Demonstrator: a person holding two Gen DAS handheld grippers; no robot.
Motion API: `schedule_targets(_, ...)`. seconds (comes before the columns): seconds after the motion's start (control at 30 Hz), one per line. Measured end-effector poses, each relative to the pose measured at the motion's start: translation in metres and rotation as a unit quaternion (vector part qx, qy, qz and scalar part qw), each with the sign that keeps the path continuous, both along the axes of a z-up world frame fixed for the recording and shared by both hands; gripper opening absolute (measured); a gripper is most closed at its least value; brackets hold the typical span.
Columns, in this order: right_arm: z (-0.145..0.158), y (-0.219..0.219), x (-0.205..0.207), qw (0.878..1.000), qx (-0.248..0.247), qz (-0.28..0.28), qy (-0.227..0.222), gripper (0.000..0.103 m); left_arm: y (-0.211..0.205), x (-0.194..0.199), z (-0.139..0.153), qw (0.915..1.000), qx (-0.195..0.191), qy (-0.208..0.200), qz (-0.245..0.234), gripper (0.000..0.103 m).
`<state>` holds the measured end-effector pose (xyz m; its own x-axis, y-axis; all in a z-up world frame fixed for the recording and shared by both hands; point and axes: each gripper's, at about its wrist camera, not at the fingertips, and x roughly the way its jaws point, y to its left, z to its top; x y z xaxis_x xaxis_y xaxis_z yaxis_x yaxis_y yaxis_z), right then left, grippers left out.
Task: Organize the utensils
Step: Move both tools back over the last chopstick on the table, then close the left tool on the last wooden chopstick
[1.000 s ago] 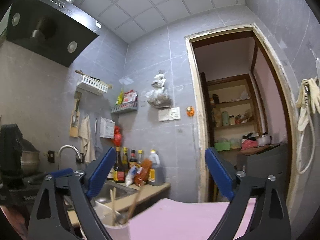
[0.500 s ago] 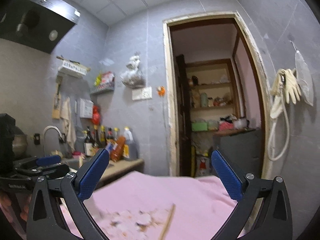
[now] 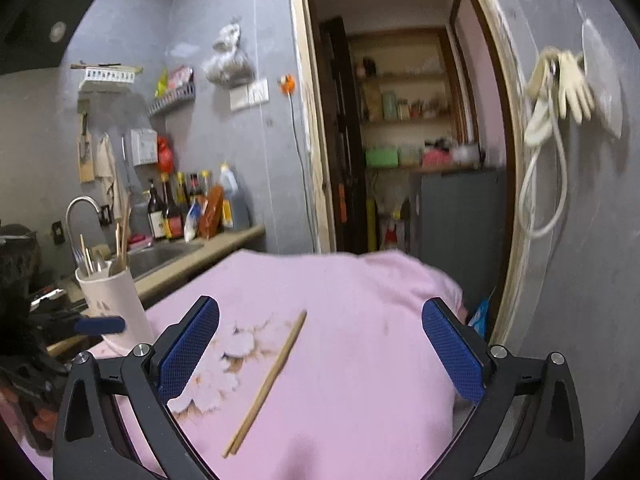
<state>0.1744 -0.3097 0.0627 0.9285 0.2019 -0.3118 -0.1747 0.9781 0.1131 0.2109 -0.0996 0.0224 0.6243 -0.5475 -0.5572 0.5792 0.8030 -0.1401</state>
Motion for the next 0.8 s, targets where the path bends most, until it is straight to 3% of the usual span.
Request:
schedule_targets(0.13,-0.01,-0.007,0.015,0.999,0.008,0.009,0.049,0.086,-0.011,0.019,-0.012,0.9979,0.008,0.063,-0.012,0.085)
schedule_targets(0.27,-0.021,-0.01,0.031,0.995,0.01,0.021,0.094,0.071,-0.017,0.037,-0.021,0.994,-0.006,0.108,-0.017,0.084)
schedule_targets(0.6,-0.062,-0.023,0.085,0.972,0.037,0.049,0.226,0.04,-0.034,0.079,-0.043,0.9793,-0.005,0.201,-0.025,0.04)
schedule_targets(0.8,-0.074,-0.033,0.102,0.96,0.064,0.06,0.266,0.039,-0.033,0.103,-0.049,0.9735,-0.021,0.227,-0.016,0.03)
